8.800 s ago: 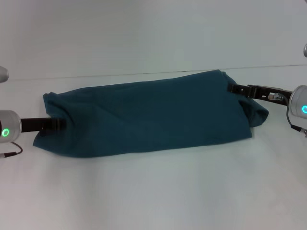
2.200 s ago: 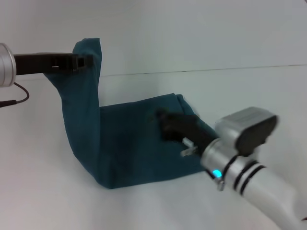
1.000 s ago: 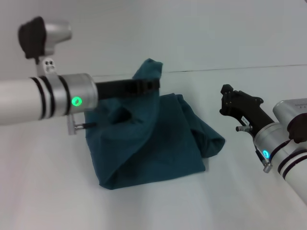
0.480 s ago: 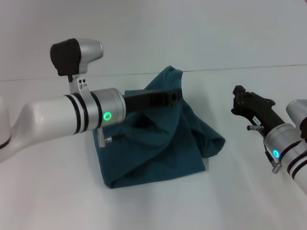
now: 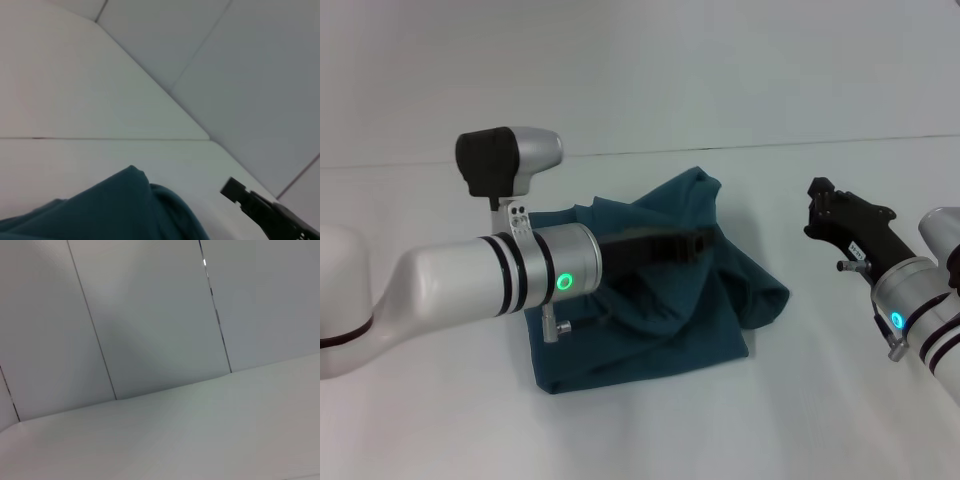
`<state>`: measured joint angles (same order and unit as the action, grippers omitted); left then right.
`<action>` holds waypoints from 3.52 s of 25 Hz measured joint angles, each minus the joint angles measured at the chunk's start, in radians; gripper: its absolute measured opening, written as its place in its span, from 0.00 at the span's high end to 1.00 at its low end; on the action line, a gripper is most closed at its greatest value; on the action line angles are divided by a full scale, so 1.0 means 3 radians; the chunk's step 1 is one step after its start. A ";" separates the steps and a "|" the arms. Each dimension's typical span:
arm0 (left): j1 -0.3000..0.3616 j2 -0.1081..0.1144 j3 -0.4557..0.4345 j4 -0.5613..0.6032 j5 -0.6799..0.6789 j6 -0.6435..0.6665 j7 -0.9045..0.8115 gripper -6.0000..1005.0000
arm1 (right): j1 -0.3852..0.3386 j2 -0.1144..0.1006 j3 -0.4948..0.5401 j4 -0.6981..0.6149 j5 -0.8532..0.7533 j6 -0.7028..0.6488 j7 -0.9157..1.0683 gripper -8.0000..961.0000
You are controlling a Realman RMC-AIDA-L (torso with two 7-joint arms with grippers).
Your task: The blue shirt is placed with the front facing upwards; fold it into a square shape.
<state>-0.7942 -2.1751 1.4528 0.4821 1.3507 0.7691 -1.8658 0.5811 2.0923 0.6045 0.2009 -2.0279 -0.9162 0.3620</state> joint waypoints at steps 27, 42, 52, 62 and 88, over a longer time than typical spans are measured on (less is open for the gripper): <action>0.1272 0.0000 -0.0510 0.0637 -0.1416 0.0877 0.2516 0.27 | -0.0045 -0.0012 -0.0554 -0.0509 -0.0791 -0.1225 0.0781 0.99; 0.1306 0.0000 -0.0820 0.0134 -0.1569 0.1267 0.2864 0.22 | 0.0247 0.0013 -0.1117 -0.0182 -0.1295 -0.0891 0.0621 0.99; 0.1310 0.0008 -0.0825 0.0106 -0.1575 0.1264 0.2903 0.22 | -0.0073 -0.0010 -0.0820 0.0062 -0.0965 -0.0459 0.0764 0.99; 0.1316 0.0010 -0.0829 0.0097 -0.1555 0.1240 0.2906 0.22 | -0.0361 -0.0019 -0.0798 -0.0102 -0.0753 -0.0454 0.1035 0.99; 0.1295 0.0008 -0.0821 -0.0056 -0.1567 0.1245 0.2989 0.22 | -0.0187 0.0022 -0.1307 -0.0274 -0.0732 -0.1422 0.0831 0.99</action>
<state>-0.4058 -2.1727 1.2067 0.4653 0.8805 1.1427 -0.9691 0.5251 2.0990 0.2124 0.1188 -2.2474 -1.3428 0.6114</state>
